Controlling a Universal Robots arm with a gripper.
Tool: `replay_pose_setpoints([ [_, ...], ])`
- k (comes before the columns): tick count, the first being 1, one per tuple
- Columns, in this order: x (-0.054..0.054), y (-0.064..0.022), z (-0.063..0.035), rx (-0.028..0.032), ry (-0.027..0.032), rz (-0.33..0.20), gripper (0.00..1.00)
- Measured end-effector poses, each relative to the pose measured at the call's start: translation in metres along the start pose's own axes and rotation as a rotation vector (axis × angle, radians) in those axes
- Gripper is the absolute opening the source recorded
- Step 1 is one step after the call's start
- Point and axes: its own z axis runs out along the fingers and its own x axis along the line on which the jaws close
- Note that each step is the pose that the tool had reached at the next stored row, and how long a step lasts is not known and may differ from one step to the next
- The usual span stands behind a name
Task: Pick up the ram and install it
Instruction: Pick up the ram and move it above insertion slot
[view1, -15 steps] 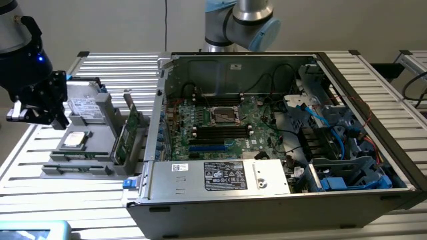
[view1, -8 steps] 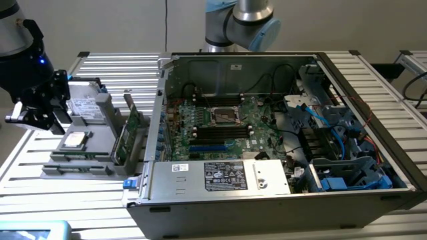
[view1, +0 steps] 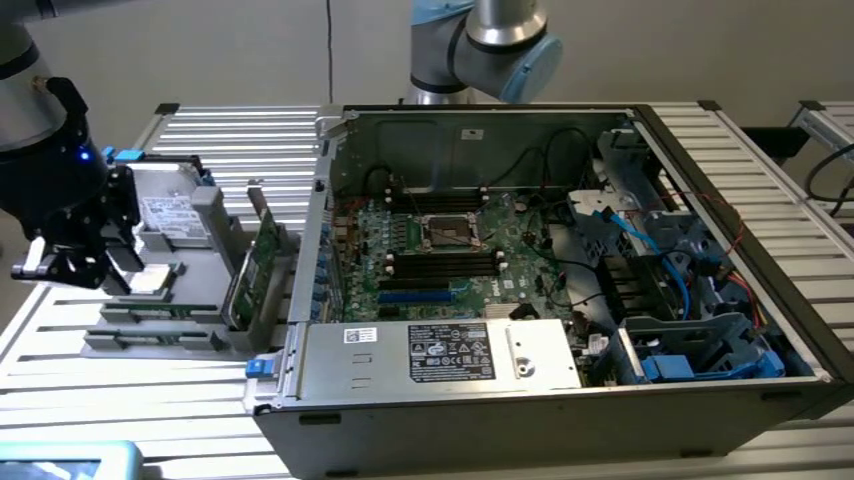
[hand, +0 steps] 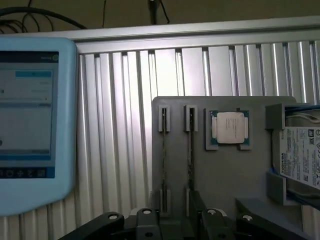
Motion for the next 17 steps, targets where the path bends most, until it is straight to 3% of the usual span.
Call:
replay_pose_setpoints([
  [9, 0.001, -0.0009, 0.0162, -0.0012, 0.0032, -0.075, 0.36],
  [17, 0.001, -0.0014, 0.0307, -0.0011, 0.0033, -0.079, 0.36],
])
